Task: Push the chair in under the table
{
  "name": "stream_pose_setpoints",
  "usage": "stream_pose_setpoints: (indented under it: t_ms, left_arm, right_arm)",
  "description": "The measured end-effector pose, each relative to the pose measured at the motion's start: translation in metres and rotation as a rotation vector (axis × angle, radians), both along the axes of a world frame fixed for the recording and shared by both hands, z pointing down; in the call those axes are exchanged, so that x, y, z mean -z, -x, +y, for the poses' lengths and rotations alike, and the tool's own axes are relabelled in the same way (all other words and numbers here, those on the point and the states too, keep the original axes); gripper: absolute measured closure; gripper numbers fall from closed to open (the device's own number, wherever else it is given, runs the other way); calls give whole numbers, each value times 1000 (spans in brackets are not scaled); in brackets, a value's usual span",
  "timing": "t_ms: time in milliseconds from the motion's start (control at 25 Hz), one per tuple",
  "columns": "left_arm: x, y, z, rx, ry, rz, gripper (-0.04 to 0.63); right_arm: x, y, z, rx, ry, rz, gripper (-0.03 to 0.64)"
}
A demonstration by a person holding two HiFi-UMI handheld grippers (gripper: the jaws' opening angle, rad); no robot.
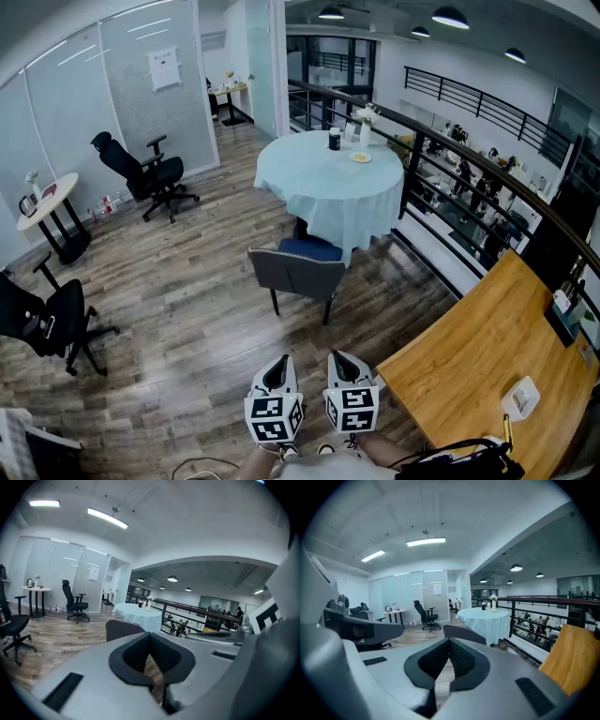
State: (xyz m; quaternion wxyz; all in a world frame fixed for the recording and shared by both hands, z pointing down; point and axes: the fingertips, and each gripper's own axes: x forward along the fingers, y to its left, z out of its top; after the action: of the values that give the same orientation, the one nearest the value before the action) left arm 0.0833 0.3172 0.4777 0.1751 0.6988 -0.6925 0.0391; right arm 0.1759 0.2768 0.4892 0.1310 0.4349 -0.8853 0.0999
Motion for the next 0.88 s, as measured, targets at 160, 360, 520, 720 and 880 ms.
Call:
stream_pose_setpoints:
  t_ms: [160,360,520,720,880]
  left_arm:
    - [1,2,1,5,-3,-1,592]
    - [-1,2,2,0,-1,2,592]
    - [-3,2,3,-2,2,7,592]
    - [-7,8,6,2,8,15,592]
    - [-10,20,7,4,9,27,592]
  right_arm:
    - [1,0,1,-1,-4,4,601]
    - [-1,0,3,-3,1,9,601]
    - [-5,-1,6,-6,13,8,601]
    - [-13,0,6,-25,41,-8,601]
    - [-16,9,7,-33,49,3,601]
